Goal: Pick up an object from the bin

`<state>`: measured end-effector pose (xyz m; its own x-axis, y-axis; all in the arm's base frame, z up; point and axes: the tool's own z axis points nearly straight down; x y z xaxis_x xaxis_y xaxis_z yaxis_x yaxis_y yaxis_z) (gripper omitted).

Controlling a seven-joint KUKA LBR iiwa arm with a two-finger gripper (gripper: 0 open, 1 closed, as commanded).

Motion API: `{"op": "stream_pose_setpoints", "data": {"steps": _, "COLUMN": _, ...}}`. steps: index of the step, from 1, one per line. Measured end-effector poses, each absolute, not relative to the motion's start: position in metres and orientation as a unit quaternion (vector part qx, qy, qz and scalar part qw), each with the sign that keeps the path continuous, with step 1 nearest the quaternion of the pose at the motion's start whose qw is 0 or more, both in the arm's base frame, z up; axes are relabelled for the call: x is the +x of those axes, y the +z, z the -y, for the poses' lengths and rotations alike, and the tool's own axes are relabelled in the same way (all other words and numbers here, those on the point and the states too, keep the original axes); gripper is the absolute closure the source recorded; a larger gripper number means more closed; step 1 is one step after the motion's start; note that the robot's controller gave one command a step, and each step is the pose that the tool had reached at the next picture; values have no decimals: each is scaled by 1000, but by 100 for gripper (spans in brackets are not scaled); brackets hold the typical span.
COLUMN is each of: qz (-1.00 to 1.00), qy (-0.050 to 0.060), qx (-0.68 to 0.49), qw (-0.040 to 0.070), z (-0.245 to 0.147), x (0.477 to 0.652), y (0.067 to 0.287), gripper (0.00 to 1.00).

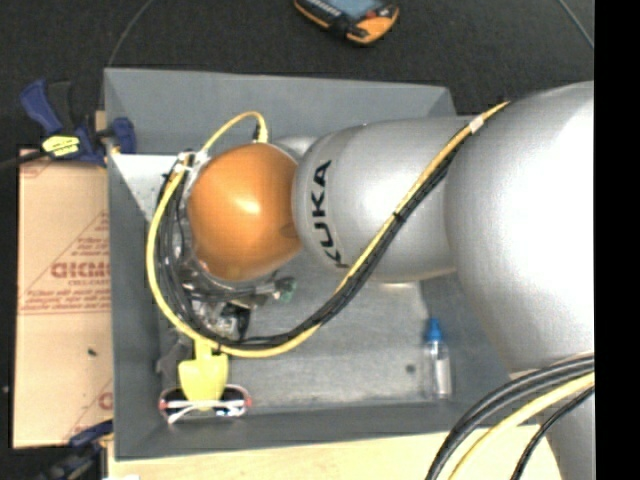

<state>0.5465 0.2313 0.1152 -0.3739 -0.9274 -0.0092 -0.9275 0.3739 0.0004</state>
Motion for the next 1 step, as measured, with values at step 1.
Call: {"op": "stream_pose_setpoints", "data": {"steps": 1, "qz": -829, "qy": 3, "qx": -559, "qw": 2, "z": -231, "x": 546, "y": 127, "gripper": 100}}
